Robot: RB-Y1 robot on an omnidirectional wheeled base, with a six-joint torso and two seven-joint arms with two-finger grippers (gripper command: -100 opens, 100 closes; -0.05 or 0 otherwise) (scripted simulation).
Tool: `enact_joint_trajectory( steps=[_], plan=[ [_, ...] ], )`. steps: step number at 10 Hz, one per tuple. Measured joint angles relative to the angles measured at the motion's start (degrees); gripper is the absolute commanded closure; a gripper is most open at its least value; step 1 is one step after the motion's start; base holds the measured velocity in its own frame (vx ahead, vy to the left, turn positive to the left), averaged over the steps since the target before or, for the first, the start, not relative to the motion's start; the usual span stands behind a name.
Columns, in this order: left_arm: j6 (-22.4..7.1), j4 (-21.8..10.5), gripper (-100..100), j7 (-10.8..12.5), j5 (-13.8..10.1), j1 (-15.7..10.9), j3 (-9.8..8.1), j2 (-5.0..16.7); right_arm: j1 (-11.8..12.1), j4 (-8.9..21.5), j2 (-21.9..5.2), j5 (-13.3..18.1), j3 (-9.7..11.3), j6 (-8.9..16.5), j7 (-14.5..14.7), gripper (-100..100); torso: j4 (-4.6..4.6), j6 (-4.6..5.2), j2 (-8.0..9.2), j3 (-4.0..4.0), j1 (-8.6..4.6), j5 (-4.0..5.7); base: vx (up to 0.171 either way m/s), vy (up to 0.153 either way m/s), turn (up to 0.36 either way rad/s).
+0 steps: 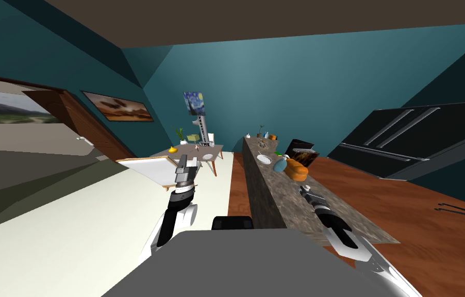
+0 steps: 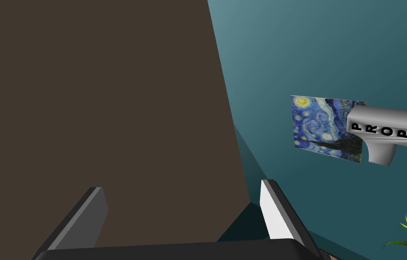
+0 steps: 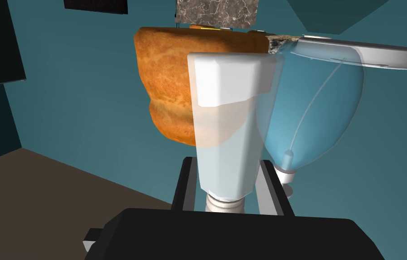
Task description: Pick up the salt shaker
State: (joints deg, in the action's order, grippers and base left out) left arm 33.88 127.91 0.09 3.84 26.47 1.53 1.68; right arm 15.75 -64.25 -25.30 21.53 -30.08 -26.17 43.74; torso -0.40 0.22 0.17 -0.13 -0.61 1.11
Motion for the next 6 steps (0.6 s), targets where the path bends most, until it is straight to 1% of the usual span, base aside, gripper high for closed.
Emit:
enact_joint_trajectory(
  steps=[2,3,4,5,6],
  plan=[
    [0.00,0.00,0,0.00,0.00,0.00,0.00,0.00,-1.89,-1.33,1.38,3.37,-0.99,1.86,-1.19,100,0.02,0.01,0.07,0.04,-0.03,-0.01,-0.075,-0.033,-0.043],
    [0.00,0.00,0,0.00,0.00,0.00,0.00,0.00,-3.12,-2.47,2.15,5.06,-1.59,3.34,-2.18,100,0.05,0.04,0.15,0.09,-0.08,-0.02,-0.075,-0.038,-0.026],
    [0.00,0.00,0,0.00,0.00,0.00,0.00,0.00,-4.00,-2.89,2.83,6.78,-2.09,4.17,-2.64,100,0.04,0.06,0.15,0.09,-0.08,0.02,-0.033,-0.015,-0.002],
    [0.00,0.00,0,0.00,0.00,0.00,0.00,0.00,-4.19,-3.12,3.21,8.24,-2.26,4.47,-2.68,100,0.01,0.05,0.04,0.02,-0.01,0.00,-0.011,-0.003,-0.001],
    [0.00,0.00,0,0.00,0.00,0.00,0.00,0.00,-4.17,-3.13,3.24,8.41,-2.26,4.53,-2.66,0,0.00,0.04,-0.05,-0.02,0.03,-0.02,0.000,0.000,0.000]
  ],
)
